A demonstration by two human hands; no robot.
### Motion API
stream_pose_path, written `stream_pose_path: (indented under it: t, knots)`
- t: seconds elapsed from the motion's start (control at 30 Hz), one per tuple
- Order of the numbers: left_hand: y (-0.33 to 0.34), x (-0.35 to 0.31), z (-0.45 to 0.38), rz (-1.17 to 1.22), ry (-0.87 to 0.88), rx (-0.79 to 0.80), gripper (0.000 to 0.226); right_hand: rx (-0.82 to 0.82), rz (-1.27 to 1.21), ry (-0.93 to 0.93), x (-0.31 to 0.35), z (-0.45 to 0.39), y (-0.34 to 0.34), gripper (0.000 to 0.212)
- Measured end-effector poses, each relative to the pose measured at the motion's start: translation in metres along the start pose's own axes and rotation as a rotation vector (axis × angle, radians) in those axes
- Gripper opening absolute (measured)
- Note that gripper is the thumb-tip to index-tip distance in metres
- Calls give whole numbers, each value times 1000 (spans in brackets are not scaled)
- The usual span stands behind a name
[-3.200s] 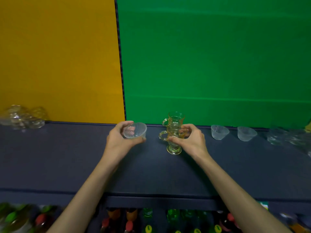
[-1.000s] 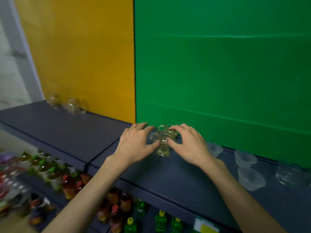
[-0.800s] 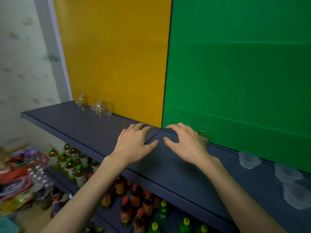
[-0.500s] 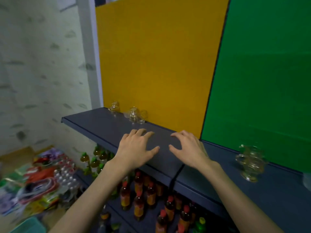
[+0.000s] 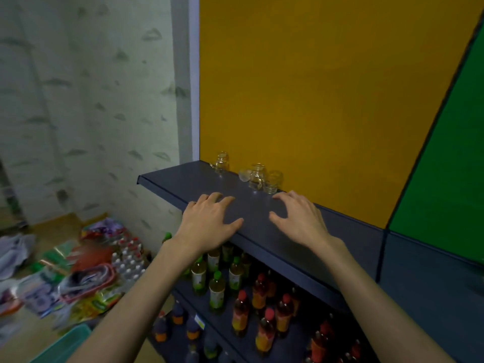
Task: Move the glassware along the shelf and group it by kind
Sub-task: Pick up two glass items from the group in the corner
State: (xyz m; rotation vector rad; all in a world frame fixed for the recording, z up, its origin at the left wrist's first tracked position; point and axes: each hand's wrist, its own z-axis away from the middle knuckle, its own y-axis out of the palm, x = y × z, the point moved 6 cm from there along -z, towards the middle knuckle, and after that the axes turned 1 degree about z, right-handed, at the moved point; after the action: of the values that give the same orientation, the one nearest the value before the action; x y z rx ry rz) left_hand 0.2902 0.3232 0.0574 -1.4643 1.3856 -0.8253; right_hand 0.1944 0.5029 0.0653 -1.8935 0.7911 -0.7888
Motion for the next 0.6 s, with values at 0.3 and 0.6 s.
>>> stream_pose_path:
  t: [0.3,0.6]
  knots:
    - [24,126,-75,-33,-40,26,72,5,-81,-33,63,-119,90,52]
    - [45,179,-209,-68,65,45,71,-90,-69,75,34,-219,111,50]
